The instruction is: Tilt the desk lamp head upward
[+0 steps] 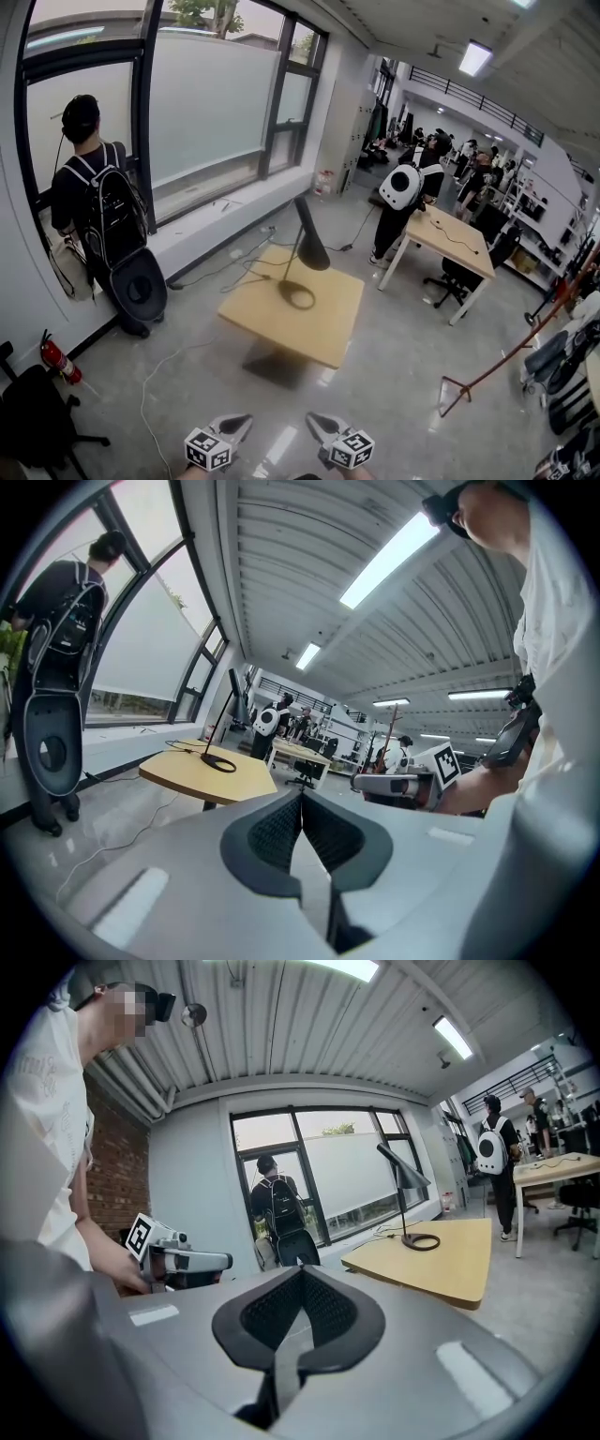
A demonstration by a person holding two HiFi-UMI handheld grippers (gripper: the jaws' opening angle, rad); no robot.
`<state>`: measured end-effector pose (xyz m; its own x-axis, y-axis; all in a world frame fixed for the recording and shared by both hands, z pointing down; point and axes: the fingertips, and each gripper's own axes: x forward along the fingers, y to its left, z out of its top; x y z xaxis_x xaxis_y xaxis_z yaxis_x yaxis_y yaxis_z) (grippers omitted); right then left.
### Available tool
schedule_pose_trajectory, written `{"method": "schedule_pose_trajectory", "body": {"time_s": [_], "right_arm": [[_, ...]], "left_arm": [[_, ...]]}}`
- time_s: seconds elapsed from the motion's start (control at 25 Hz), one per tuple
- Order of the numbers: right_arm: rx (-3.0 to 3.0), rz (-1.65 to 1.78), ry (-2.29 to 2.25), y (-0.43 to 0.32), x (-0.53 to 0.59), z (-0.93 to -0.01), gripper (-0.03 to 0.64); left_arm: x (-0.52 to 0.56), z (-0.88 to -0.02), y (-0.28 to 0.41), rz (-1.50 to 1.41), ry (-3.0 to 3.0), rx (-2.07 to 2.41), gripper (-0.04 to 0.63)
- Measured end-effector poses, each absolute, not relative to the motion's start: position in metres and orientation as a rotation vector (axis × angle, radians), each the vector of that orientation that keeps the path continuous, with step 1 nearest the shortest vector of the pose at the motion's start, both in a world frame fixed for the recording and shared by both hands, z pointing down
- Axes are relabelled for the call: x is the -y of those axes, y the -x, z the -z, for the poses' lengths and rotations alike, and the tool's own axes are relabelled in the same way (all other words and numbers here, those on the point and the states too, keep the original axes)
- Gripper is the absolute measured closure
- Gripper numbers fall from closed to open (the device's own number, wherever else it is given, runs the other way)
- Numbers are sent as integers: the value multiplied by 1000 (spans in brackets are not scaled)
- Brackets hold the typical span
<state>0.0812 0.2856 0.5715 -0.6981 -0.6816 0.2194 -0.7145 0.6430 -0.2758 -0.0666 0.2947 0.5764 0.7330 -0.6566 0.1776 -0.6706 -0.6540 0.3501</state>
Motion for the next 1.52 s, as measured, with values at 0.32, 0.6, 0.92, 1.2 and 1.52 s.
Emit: {"method": "schedule_pose_trajectory", "body": {"time_s": [0.32,0.6,0.92,1.2,1.52], "right_arm": [[2790,-485,-1143,-57,-278,-560,606],[2806,-529,-1084,-44,-264,-571,606],[2840,-559,-1001,-29,-221,-583,606],[2858,-558,-989,-38,-174,-583,606],[2903,-542,-1048,-71,-109,-575,606]], "left_arm": [[-287,-562,90,-13,-2553,1074,592],[-283,-564,96,-22,-2539,1100,593],[-251,-575,111,-53,-2482,1178,594],[-205,-570,101,-47,-2477,1184,594],[-150,-560,82,-79,-2499,1193,594]]}}
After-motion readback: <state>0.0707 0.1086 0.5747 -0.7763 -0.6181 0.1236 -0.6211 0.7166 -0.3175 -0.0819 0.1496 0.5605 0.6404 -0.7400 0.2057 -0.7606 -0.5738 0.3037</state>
